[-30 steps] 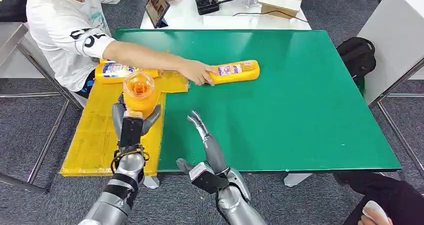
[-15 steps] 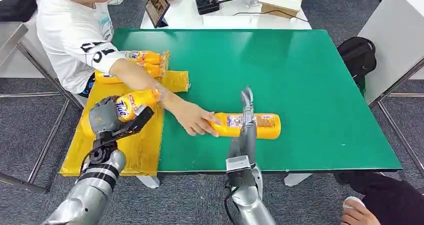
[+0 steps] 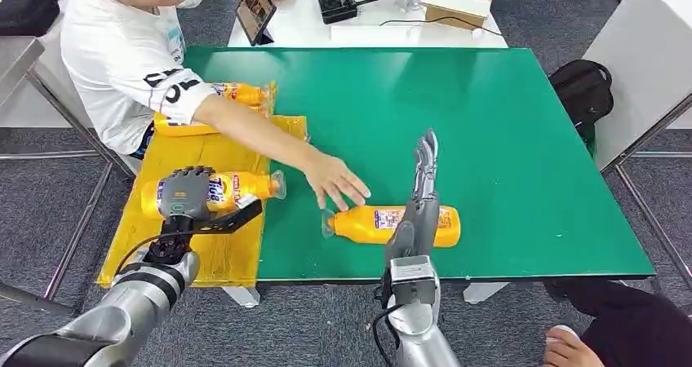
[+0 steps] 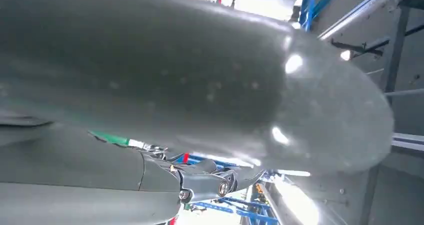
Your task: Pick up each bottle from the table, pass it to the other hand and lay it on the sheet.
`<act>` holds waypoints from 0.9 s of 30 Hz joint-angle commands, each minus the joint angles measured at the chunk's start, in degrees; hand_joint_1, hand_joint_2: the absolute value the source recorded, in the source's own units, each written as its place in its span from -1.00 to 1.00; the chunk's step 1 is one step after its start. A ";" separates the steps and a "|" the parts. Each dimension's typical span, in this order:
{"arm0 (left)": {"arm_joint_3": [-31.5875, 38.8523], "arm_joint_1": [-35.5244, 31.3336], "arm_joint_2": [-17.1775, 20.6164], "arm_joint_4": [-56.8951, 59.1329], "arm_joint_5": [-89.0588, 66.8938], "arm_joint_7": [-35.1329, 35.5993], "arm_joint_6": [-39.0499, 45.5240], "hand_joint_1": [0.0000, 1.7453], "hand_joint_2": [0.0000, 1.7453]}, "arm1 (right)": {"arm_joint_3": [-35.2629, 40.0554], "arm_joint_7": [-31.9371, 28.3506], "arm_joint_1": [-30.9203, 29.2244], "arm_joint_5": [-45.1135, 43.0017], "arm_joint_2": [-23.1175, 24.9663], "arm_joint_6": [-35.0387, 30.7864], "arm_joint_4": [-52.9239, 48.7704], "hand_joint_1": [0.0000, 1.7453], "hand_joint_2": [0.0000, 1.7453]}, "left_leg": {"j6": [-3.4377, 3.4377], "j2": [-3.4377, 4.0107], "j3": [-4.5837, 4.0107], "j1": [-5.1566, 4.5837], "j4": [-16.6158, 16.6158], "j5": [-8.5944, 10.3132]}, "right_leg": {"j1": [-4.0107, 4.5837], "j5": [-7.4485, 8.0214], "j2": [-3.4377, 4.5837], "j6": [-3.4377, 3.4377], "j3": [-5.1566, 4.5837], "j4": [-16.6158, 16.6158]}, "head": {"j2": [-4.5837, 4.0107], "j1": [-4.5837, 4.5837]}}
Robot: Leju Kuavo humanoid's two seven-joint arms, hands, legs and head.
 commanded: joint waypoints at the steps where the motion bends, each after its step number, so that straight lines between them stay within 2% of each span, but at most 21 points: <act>1: -4.31 -4.03 2.12 8.48 -0.82 -0.73 -3.76 1.00 1.00 | -0.79 -1.92 -1.18 -1.04 -1.58 1.03 2.85 -1.00 -1.00 | 0.08 0.07 0.27 0.04 -0.01 -0.11 | 0.08 -0.07 0.00 -0.16 0.28 -0.06 | 0.00 0.02; 9: -3.45 -3.34 2.11 8.92 -0.72 -2.27 -8.19 1.00 1.00 | -1.75 -1.92 -1.71 -0.97 -1.12 2.87 5.00 -1.00 -1.00 | 0.05 0.11 0.23 0.02 -0.06 -0.05 | 0.04 -0.01 0.05 -0.12 0.24 -0.08 | 0.00 0.02; 14: 0.18 -3.03 1.72 8.71 2.30 -4.12 -11.43 1.00 1.00 | -1.89 -1.92 -2.03 -0.33 -0.76 3.60 6.25 -1.00 -1.00 | 0.01 0.10 0.22 0.00 -0.07 -0.02 | 0.02 -0.01 0.06 -0.10 0.23 -0.06 | 0.00 0.02; 15: 1.08 -2.85 1.53 8.71 3.04 -4.30 -11.98 -0.98 1.00 | -1.83 -1.92 -2.11 -0.13 -0.61 3.80 6.67 -1.00 -1.00 | 0.03 0.15 0.35 0.01 -0.10 -0.05 | 0.04 -0.03 0.09 -0.15 0.35 -0.10 | 0.00 0.02; 17: 4.16 -2.62 0.88 8.34 5.84 -5.82 -12.43 -1.00 1.00 | -1.99 -1.92 -2.28 0.11 -0.39 3.93 7.41 -1.00 -1.00 | 0.00 0.09 0.28 0.01 -0.07 -0.02 | 0.03 -0.02 0.05 -0.10 0.31 -0.06 | 0.00 0.02; 23: 4.16 -2.62 0.88 8.34 5.84 -5.82 -12.43 -1.00 1.00 | -1.99 -1.92 -2.28 0.11 -0.39 3.93 7.41 -1.00 -1.00 | 0.04 0.13 0.42 0.00 -0.09 -0.03 | 0.03 -0.01 0.07 -0.14 0.43 -0.09 | 0.00 0.02; 24: 5.62 -2.69 0.55 8.25 7.14 -6.81 -13.15 -1.00 -1.00 | -2.11 -1.92 -2.45 0.26 -0.36 4.06 7.79 -1.00 -1.00 | 0.02 0.09 0.37 -0.01 -0.08 -0.02 | 0.02 -0.02 0.05 -0.11 0.39 -0.07 | 0.00 0.02; 27: 10.58 -2.79 -0.36 7.73 11.82 -10.05 -14.96 -1.00 -1.00 | -2.47 -1.92 -2.85 0.66 -0.03 4.65 9.08 -1.00 -1.00 | 0.06 0.12 0.55 0.01 -0.12 -0.07 | 0.05 -0.06 0.03 -0.21 0.58 -0.12 | 0.00 0.02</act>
